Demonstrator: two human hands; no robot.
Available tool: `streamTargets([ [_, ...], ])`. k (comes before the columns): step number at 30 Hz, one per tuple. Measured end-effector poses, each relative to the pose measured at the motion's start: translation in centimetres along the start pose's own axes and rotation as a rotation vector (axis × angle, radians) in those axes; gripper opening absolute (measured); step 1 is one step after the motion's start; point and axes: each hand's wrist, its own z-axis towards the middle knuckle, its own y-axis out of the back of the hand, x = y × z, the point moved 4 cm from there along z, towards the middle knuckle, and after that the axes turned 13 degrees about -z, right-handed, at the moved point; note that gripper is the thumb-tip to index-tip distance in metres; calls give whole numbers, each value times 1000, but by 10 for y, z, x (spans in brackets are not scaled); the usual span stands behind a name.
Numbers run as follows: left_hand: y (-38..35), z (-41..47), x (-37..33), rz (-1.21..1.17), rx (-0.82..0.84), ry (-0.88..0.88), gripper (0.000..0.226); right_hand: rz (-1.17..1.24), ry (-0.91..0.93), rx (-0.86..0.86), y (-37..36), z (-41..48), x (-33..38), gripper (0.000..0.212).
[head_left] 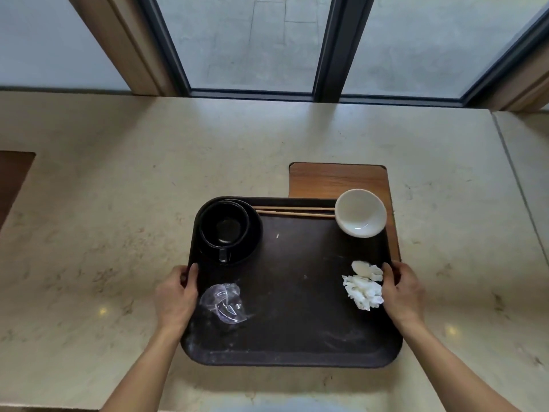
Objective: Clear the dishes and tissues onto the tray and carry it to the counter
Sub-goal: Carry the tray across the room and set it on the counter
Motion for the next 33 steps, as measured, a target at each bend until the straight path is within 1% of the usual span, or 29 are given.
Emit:
streamTargets([
  [5,-9,9,2,59,15,16,39,-69,31,-5,-8,13,6,27],
  [14,-16,19,6,168,36,16,50,-92,-10,-27,-14,14,7,23],
  [21,-19,17,6,122,28,51,44,-90,-21,-43,-15,13,7,21],
  [26,-20,17,2,90,44,56,39,-73,-26,-42,-12,12,8,23],
  [29,-16,17,1,88,81,45,37,-58,-34,-19,-9,12,8,27],
  [33,-9,14,-1,68,125,11,38,-33,-39,58,-4,10,12,30],
])
